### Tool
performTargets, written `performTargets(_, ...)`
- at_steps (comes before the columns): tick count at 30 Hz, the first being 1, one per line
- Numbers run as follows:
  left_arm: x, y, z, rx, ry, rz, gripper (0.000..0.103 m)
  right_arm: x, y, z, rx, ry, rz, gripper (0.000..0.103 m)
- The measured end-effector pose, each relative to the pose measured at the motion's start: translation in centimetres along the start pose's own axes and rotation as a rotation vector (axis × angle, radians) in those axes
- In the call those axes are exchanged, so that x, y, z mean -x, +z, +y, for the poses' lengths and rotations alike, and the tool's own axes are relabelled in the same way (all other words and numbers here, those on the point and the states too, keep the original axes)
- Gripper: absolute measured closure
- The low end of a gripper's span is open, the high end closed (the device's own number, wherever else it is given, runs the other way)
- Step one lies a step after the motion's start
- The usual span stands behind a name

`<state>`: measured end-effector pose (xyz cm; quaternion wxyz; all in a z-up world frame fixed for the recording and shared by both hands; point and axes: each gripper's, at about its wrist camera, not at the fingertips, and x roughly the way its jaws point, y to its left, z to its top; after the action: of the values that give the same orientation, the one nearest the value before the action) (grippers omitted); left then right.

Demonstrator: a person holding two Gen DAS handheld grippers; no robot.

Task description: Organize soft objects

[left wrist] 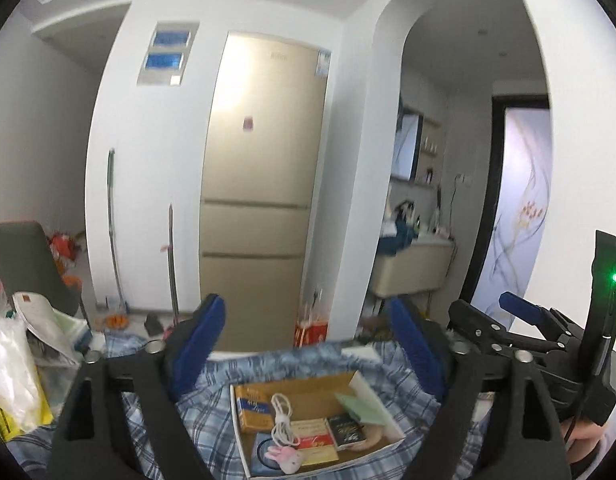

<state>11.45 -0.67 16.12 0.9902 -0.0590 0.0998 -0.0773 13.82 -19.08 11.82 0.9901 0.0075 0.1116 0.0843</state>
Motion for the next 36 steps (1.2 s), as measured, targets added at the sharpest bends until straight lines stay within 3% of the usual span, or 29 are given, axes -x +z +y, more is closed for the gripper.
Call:
performTargets(4, 3.8, 0.5, -1.1, -0.036, 0.012, -0.071, 0.013, 3.8, 0.8, 0.2, 0.011, 0.011, -0.101, 0.001)
performTargets(7, 6.9, 0.4, -1.4, -0.022, 0.031, -0.134, 0.0, 6.5, 0.9, 0.6, 0.024, 0.013, -0.176, 0.0)
performTargets(10, 10.0, -0.2, -1.7, -0.028, 0.051, -0.212, 0.0, 8.1, 0.7, 0.8, 0.027, 0.022, -0.207, 0.0)
performTargets(14, 12.1, -1.7, -1.6, -0.045, 0.062, -0.23, 0.0, 10.4, -0.3, 0.7, 0.013, 0.036, -0.256, 0.0)
performTargets(17, 13.0, -3.5, -1.7, -0.035, 0.092, -0.225, 0.0, 11.9, -1.5, 0.8, 0.035, -0.023, -0.311, 0.0)
performTargets(20, 13.2, -5.4, -2.1, -0.05, 0.081, -0.213, 0.0, 12.7, -2.9, 0.2, 0.041, -0.05, -0.349, 0.0)
performTargets(26, 11.5, -8.9, -1.6, -0.035, 0.04, -0.192, 0.0, 12.2, -6.7, 0.1, 0.028, -0.007, -0.32, 0.0)
performTargets(36, 8.5, -14.9, -1.3, -0.111, 0.109, -0.217, 0.0, 9.3, -11.9, -0.4, 0.02, -0.006, -0.286, 0.0)
